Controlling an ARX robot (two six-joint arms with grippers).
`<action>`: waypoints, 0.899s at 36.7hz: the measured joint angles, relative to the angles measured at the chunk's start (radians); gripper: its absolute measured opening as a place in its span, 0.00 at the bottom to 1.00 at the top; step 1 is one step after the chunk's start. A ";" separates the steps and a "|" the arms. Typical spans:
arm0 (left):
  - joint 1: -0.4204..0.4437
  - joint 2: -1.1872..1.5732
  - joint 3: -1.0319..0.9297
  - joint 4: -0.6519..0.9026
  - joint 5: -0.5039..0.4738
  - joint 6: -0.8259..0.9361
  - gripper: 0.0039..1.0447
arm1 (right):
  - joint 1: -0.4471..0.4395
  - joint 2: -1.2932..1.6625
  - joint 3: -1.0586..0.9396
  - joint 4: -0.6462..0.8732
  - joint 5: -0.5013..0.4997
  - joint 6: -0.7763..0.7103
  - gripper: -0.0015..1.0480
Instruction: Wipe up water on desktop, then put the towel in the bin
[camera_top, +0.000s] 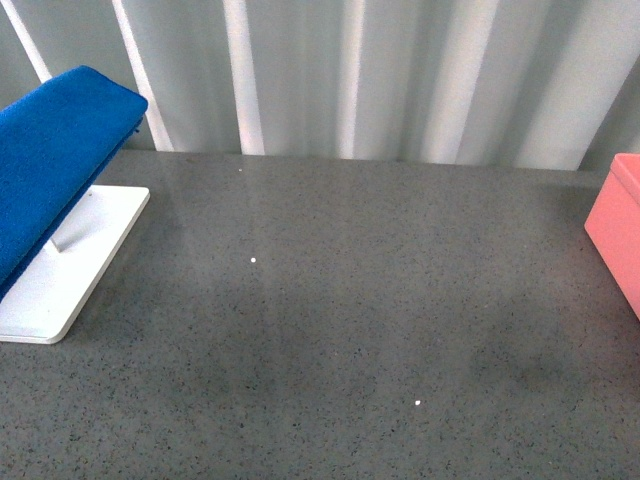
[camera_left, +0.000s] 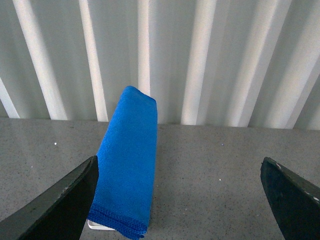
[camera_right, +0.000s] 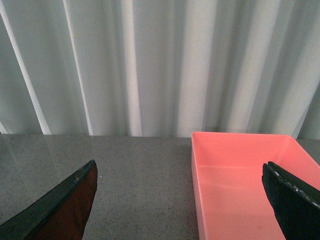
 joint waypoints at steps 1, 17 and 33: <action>0.000 0.000 0.000 0.000 0.000 0.000 0.94 | 0.000 0.000 0.000 0.000 0.000 0.000 0.93; 0.000 0.000 0.000 0.000 0.000 0.000 0.94 | 0.000 0.000 0.000 0.000 0.000 0.000 0.93; 0.000 0.000 0.000 0.000 0.000 0.000 0.94 | 0.000 0.000 0.000 0.000 0.000 0.000 0.93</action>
